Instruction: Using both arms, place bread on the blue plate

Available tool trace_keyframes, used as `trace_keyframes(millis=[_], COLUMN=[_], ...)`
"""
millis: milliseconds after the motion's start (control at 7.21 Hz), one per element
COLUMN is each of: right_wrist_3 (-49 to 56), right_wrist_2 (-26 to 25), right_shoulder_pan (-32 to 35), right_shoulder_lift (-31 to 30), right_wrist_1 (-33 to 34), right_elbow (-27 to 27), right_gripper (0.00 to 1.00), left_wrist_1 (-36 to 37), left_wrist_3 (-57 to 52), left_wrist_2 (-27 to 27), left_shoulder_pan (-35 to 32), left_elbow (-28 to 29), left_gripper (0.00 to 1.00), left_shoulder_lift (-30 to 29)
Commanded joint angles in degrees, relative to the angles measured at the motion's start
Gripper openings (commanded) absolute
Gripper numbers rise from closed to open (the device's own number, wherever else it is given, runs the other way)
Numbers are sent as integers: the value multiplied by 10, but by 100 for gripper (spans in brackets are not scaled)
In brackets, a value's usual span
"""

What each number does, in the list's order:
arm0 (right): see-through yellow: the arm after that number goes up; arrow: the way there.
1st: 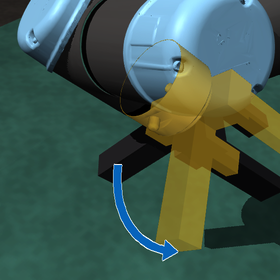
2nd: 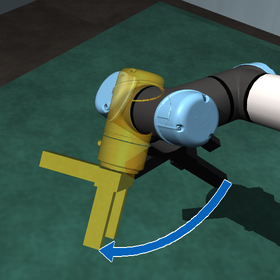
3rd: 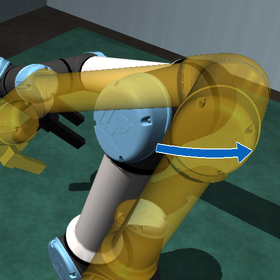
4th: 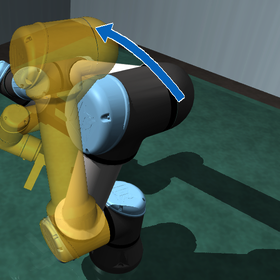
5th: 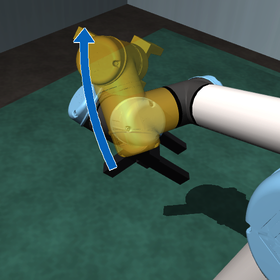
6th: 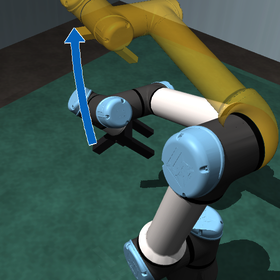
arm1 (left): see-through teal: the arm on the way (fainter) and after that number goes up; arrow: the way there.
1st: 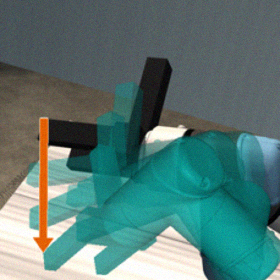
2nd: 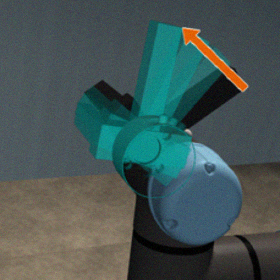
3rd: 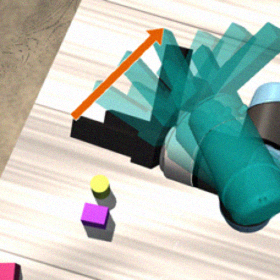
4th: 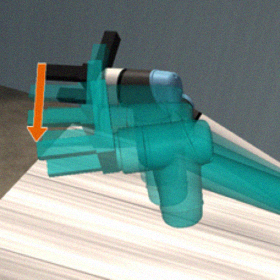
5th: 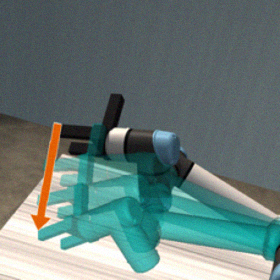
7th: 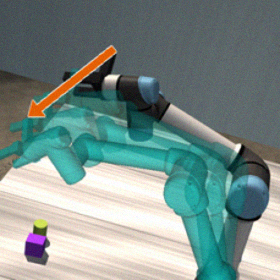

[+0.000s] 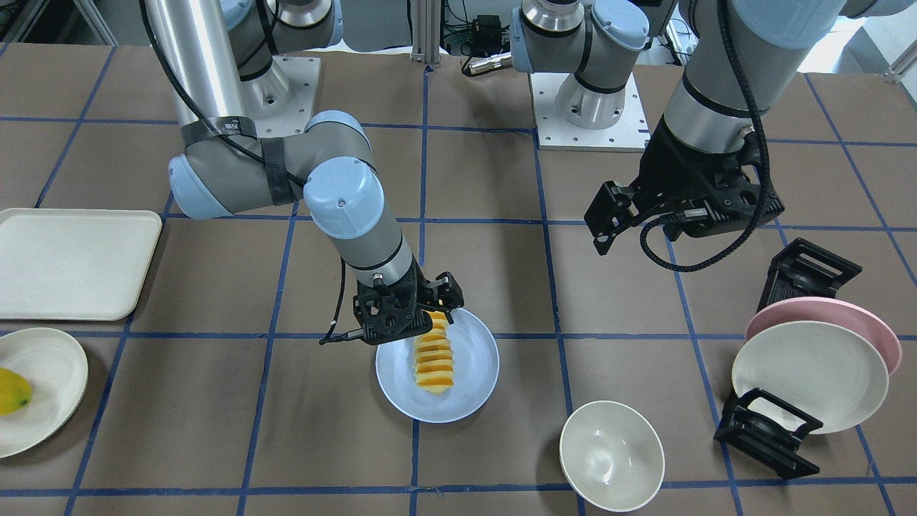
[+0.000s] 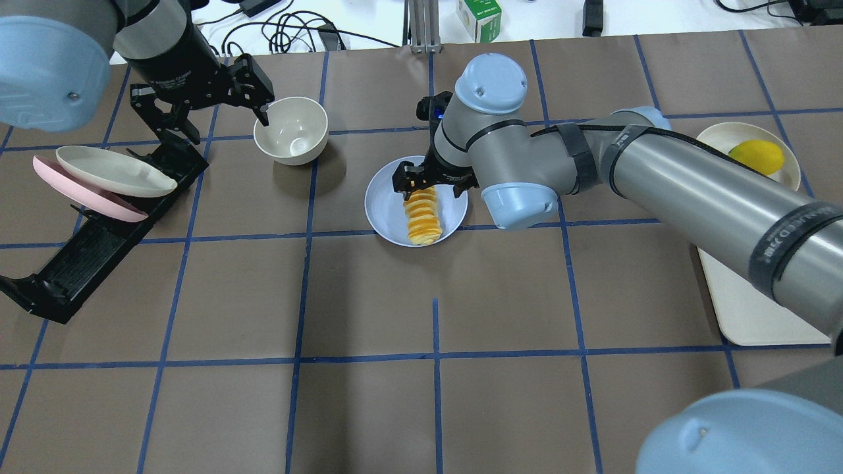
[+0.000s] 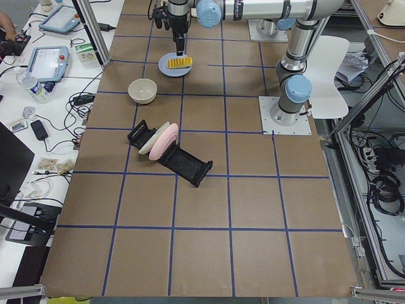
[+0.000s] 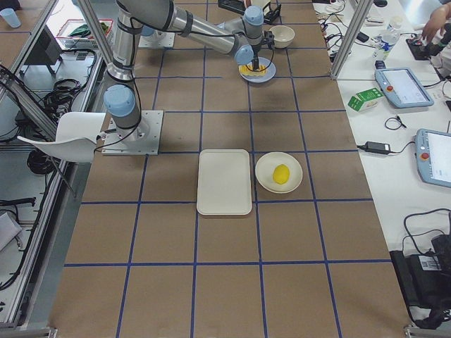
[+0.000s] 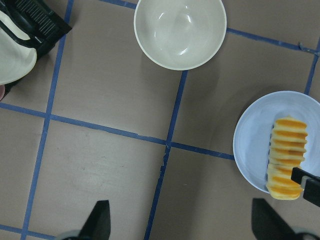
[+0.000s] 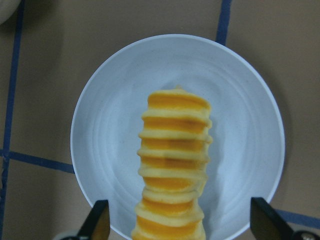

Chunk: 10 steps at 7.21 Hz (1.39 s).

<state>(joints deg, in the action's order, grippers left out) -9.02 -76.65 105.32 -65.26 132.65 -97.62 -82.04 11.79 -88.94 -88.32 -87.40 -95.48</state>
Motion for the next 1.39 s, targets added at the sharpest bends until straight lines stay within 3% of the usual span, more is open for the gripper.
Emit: trace_keyframes(millis=[0, 139, 277, 416, 554, 693, 832, 1109, 1248], right_wrist_3=[53, 75, 120, 126, 127, 138, 150, 185, 205], right_wrist_2=[1, -4, -63, -81, -95, -106, -106, -120, -175], right_shoulder_pan=[-61, -99, -130, -135, -133, -129, -128, -126, -126], right_shoulder_lift=[-52, -85, -116, -125, -130, -176, -190, -181, -188], right_wrist_1=[-62, -132, -216, -260, -367, -420, -426, -416, -392], right_elbow=[5, 15, 42, 93, 156, 173, 172, 120, 114], right_gripper=[100, 100, 100, 100, 100, 100, 100, 100, 100], left_wrist_1=[-2, -2, -2, -2, -1, 1, -4, -4, -4], left_wrist_3=[-4, -5, -5, -5, -5, -4, -3, -4, -4], left_wrist_2=[3, 1, 5, 5, 4, 3, 4, 3, 3], left_shoulder_pan=[-4, -5, -6, -6, -8, -8, -8, -6, -5], left_elbow=[0, 0, 0, 0, 0, 1, 0, 0, 0], left_gripper=[100, 100, 100, 100, 100, 100, 100, 100, 100], left_shoulder_lift=[2, -1, -1, -1, -1, -1, 3, 0, 0])
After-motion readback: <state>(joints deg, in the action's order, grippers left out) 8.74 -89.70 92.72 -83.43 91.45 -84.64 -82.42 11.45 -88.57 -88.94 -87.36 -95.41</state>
